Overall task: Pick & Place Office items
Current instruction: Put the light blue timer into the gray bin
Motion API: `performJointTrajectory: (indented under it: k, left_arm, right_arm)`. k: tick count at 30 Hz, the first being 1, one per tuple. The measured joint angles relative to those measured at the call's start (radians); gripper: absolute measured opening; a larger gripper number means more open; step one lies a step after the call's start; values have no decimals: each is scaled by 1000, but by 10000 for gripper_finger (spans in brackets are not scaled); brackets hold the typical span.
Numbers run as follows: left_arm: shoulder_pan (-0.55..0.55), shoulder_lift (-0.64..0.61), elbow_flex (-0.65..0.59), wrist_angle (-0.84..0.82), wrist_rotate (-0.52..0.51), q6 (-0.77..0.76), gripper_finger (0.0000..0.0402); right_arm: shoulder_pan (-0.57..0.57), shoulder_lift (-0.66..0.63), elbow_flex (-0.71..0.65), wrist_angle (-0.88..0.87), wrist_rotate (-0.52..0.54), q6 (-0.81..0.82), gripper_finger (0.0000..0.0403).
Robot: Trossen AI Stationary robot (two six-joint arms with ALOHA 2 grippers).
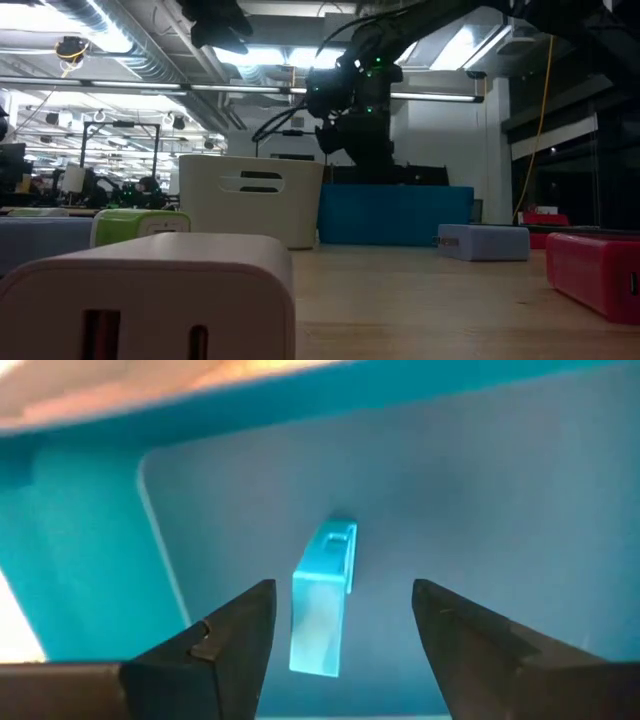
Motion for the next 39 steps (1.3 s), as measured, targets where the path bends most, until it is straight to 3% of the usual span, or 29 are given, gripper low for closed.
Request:
performJointTrajectory:
  k: [9,13,18,29,34,39]
  left_arm:
    - [0,0,0,-1,-1,7,258]
    - [7,0,0,-1,-1,7,258]
    - [26,0,0,-2,-1,7,258]
    - [66,0,0,-1,0,27,258]
    - [132,-3,0,43,16,43,258]
    - [244,-50,0,194,82,12,256]
  right_arm:
    - [-1,0,-36,51,9,1,224]
    - [-7,0,-36,66,4,8,169]
    - [-23,0,-36,65,3,28,62]
    - [-58,-7,22,63,-102,101,62]
    - [-65,-28,179,6,-128,103,62]
    - [-64,-33,362,-64,-157,120,62]
